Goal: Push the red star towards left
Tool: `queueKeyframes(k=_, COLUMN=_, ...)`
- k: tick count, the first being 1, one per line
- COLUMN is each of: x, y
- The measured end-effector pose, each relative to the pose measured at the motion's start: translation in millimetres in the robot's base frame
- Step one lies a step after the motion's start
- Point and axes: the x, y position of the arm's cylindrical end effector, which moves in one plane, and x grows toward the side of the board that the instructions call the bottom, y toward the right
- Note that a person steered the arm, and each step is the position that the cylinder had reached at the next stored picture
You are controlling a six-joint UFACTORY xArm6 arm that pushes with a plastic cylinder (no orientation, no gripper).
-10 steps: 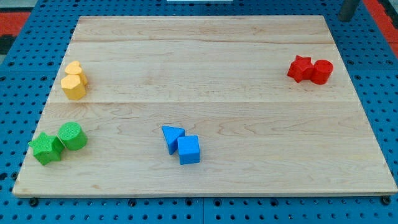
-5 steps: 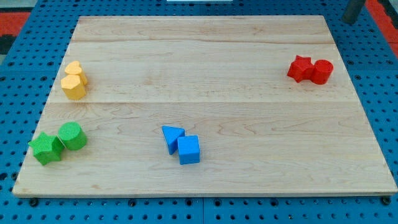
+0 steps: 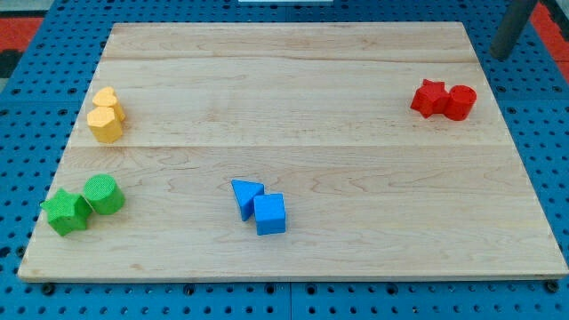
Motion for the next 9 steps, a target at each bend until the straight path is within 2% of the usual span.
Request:
queueKeyframes(k=2, x=25, y=16)
queueKeyframes(k=4, x=70, y=14)
queueKeyframes(k=6, x=74, y=9)
queueKeyframes(k=7, x=97, y=11)
queueKeyframes(k=8, x=100, y=-9)
queueKeyframes(k=9, x=102, y=-69)
